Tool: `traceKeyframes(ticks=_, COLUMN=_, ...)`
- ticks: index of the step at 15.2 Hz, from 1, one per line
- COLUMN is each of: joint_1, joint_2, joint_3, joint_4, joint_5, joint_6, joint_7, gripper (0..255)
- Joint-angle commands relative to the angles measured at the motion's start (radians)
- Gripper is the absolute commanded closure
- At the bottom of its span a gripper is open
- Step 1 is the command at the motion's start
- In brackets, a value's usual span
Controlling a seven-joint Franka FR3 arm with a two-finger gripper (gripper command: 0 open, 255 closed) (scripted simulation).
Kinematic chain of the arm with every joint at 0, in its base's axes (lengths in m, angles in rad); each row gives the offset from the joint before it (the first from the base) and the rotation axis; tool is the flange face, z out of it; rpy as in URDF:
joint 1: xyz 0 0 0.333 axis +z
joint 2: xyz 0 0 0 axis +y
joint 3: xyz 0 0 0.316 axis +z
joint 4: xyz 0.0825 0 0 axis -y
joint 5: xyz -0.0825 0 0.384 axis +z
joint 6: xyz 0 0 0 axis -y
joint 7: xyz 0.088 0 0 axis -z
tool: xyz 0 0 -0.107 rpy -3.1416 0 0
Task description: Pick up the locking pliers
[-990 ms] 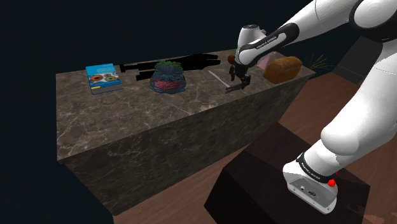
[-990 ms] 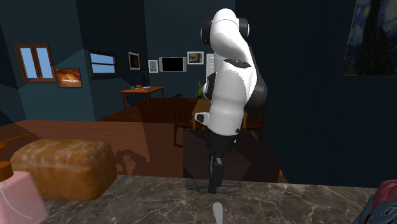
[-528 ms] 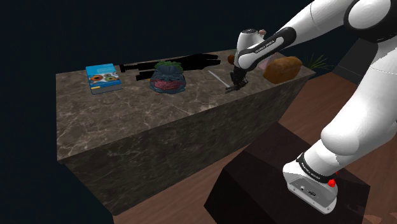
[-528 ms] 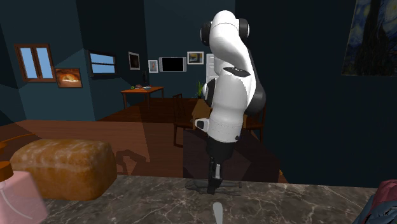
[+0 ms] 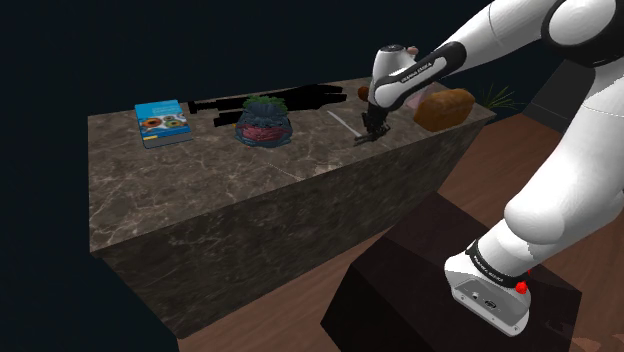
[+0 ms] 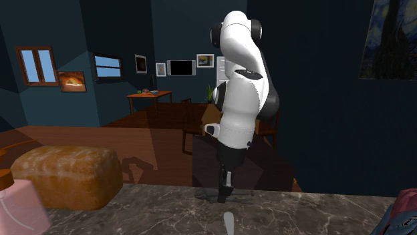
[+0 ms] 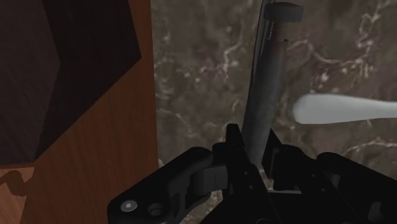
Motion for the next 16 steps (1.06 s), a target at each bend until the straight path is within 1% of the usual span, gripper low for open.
traceKeyframes(ticks=1, joint_1=-0.001, joint_2=-0.014, joint_3=0.002, joint_4=0.003, joint_5=0.007, joint_6=-0.017, joint_7=-0.007, gripper=255)
traceKeyframes(ticks=14, joint_1=-0.007, joint_2=-0.127, joint_3=0.017, joint_4=0.046, joint_5=0.059, joint_6=-0.167, joint_7=-0.061, gripper=255)
traceKeyframes(ticks=16, joint_1=-0.007, joint_2=-0.129, joint_3=0.017, joint_4=0.046, joint_5=0.059, joint_6=-0.169, joint_7=-0.062, gripper=255)
